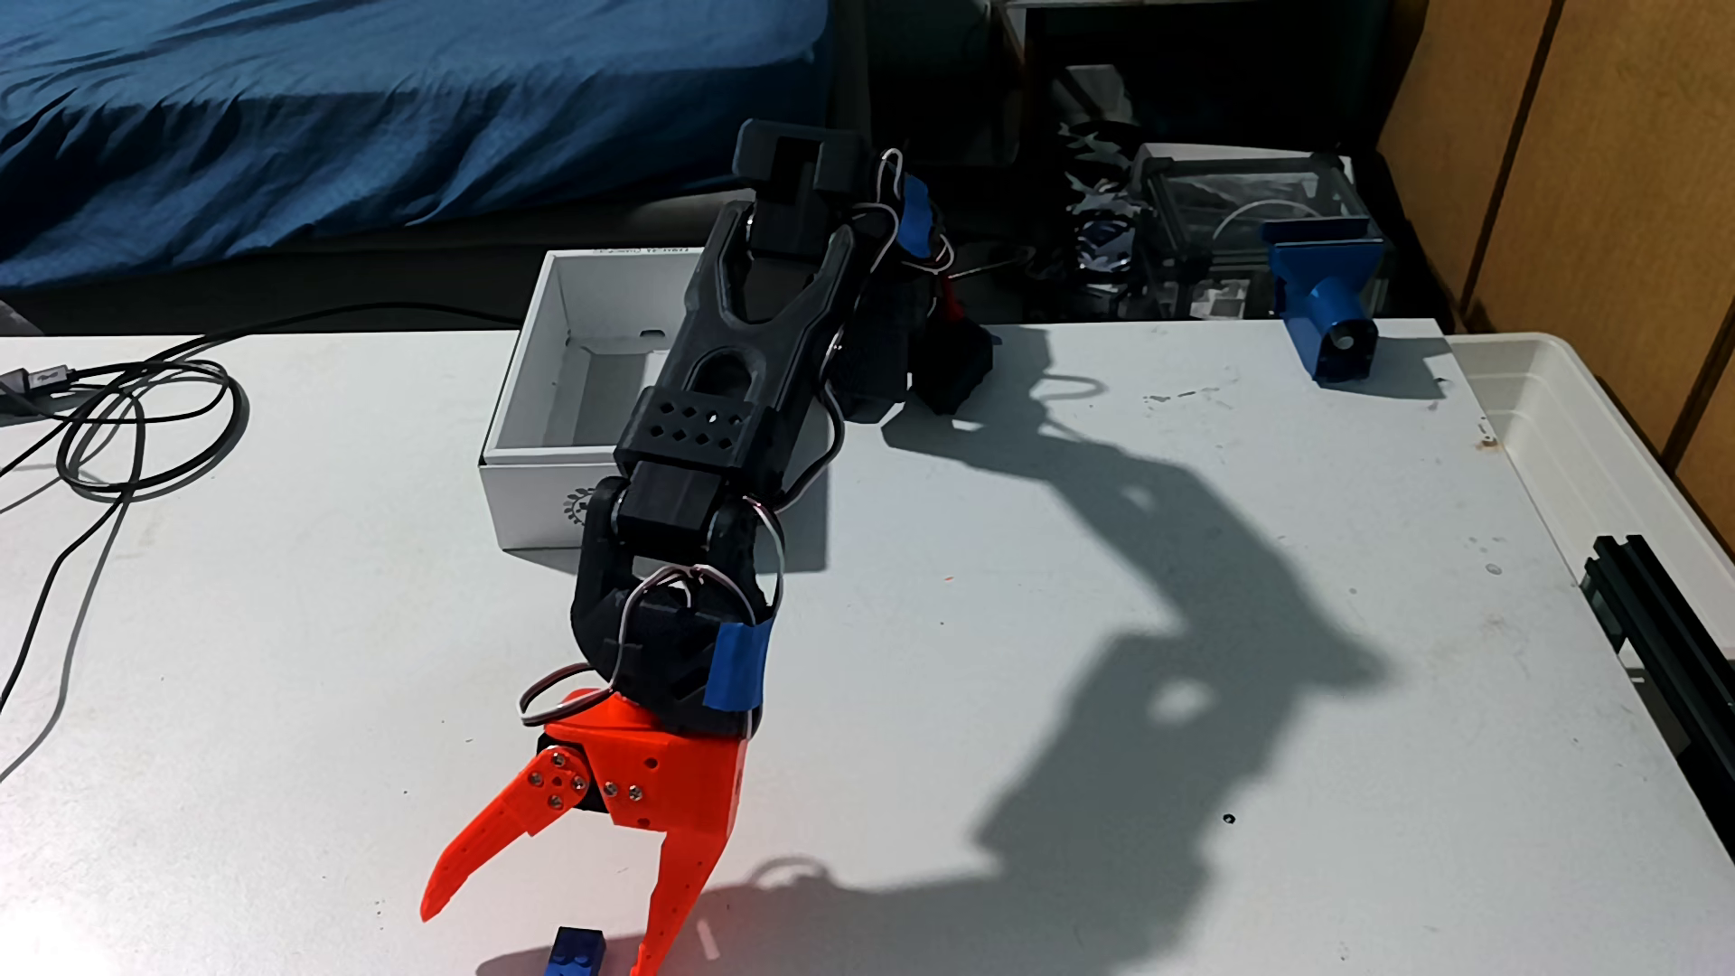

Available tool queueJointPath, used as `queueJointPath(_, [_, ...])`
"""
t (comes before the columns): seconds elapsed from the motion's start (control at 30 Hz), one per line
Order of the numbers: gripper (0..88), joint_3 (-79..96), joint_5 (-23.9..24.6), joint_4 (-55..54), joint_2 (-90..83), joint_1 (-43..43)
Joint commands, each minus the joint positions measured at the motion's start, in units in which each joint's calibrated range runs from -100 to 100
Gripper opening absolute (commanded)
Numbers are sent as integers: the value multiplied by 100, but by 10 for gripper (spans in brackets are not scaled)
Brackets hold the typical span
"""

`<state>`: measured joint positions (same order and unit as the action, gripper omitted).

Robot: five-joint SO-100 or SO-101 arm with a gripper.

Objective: Grab the blue brick and place in box

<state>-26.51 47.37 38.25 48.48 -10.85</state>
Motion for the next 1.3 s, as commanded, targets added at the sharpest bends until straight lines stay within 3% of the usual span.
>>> queueJointPath(0.0, [406, -215, 1, -47, 27, 22])
queueJointPath(0.17, [398, -242, -4, -21, 44, 45])
queueJointPath(0.67, [170, -242, -25, 5, 53, 67])
queueJointPath(0.93, [3, -215, -25, 14, 53, 30])
queueJointPath(1.27, [8, -180, -25, 31, 44, 30])
